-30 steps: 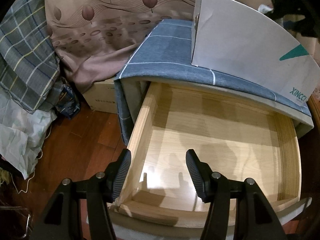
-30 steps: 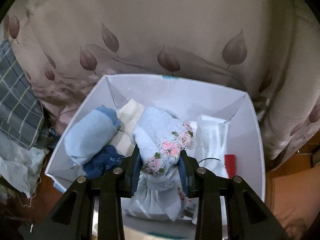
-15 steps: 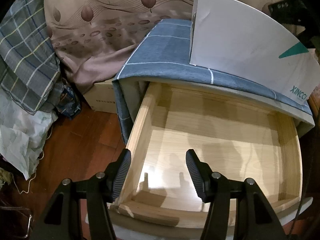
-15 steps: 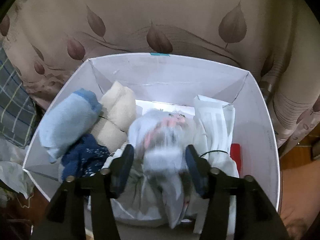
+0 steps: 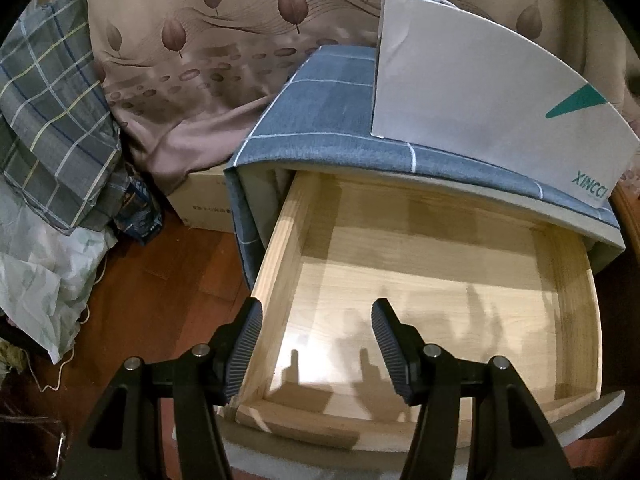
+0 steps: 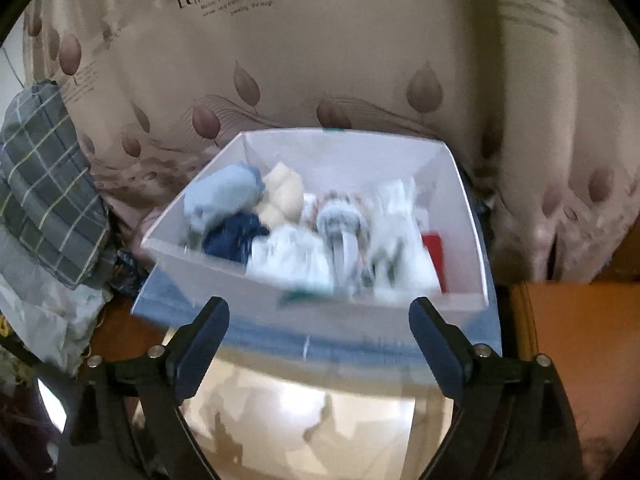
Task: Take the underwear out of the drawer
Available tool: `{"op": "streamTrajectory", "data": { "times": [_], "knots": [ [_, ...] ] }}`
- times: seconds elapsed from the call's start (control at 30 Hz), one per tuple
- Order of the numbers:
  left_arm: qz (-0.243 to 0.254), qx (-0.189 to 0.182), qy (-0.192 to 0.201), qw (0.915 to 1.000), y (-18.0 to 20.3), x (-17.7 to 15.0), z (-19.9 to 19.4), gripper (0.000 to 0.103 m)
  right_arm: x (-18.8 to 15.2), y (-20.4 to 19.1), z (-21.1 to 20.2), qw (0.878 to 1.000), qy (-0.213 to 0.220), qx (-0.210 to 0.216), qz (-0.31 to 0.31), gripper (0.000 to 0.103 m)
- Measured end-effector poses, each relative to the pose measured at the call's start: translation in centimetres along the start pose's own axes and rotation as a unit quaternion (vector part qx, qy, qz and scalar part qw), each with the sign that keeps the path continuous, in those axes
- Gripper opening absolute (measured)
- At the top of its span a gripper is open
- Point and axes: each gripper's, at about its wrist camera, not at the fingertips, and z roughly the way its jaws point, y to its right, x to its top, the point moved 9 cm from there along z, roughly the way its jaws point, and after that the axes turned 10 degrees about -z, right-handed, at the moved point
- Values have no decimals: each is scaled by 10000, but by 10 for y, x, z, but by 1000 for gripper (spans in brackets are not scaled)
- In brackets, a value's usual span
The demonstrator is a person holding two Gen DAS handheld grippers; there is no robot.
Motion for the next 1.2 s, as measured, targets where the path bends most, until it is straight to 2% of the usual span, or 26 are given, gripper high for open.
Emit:
{"op": "streamTrajectory", "data": {
  "times": [0.23,0.4,0.7,1.0,1.2],
  "knots": [
    [147,-9,83,9999,5,-2,-8,58,-94,-4,0,9985,-438,-301,143,90],
    [339,-55,132,9993,12,-5,-14,58,-129,-6,8,9967,-697,-313,276,90],
    [562,-172,70,9982,21,-14,-18,58,-159,-9,19,9937,-1017,-219,410,90],
    [587,-195,69,9981,24,-15,-21,58,-170,-5,24,9908,-1196,-175,610,90],
    [619,-183,114,9978,27,-16,-24,58,-171,-8,26,9904,-1259,-238,522,91]
  ]
}}
